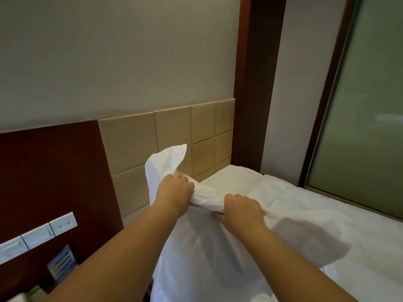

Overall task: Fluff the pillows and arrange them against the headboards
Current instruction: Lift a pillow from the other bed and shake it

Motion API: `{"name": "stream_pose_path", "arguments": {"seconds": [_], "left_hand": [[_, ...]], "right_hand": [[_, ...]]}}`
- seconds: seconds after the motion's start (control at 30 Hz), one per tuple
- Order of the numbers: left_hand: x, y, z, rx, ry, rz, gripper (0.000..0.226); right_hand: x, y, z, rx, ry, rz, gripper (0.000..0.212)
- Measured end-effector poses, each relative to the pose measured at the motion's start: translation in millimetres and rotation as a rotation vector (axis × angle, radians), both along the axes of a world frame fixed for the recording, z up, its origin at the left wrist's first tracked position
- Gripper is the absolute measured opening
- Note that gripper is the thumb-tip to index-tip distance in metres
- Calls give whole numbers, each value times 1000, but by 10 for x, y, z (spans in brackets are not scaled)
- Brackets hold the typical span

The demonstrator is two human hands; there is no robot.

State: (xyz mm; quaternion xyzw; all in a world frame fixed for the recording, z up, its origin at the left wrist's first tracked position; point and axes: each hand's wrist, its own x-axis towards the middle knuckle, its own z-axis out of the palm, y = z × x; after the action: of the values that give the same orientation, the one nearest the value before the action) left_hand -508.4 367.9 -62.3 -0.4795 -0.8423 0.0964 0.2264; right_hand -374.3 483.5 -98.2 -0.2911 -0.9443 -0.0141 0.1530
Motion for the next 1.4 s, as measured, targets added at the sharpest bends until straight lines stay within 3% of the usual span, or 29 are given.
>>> {"name": "stream_pose_path", "arguments": {"seconds": [0.13,0.27,0.83,1.07,1.13,1.23,1.4], "left_hand": [[-226,146,-111,10,29,-52,30],[-568,429,-224,-51,18,-125,28],[-2245,1523,-669,-118,-187,-104,22],[-2687,1694,-986,-174,-189,-169,23],[-2801,1675,-1008,-217,-169,-214,24],[-3061,1647,-893,-216,-110,-270,21],[-3294,1809,-303,-137,-47,-379,28]], "right_hand": [[-162,159,-30,-33,-54,-15,46],[-502,435,-131,-28,-68,-3,33],[-2143,1518,-442,3,-178,47,19],[-2605,1585,-678,30,-285,-87,9],[-2727,1543,-727,63,-244,-105,16],[-2870,1555,-702,195,-188,-27,54],[-2903,1803,-163,356,-181,18,33]]}}
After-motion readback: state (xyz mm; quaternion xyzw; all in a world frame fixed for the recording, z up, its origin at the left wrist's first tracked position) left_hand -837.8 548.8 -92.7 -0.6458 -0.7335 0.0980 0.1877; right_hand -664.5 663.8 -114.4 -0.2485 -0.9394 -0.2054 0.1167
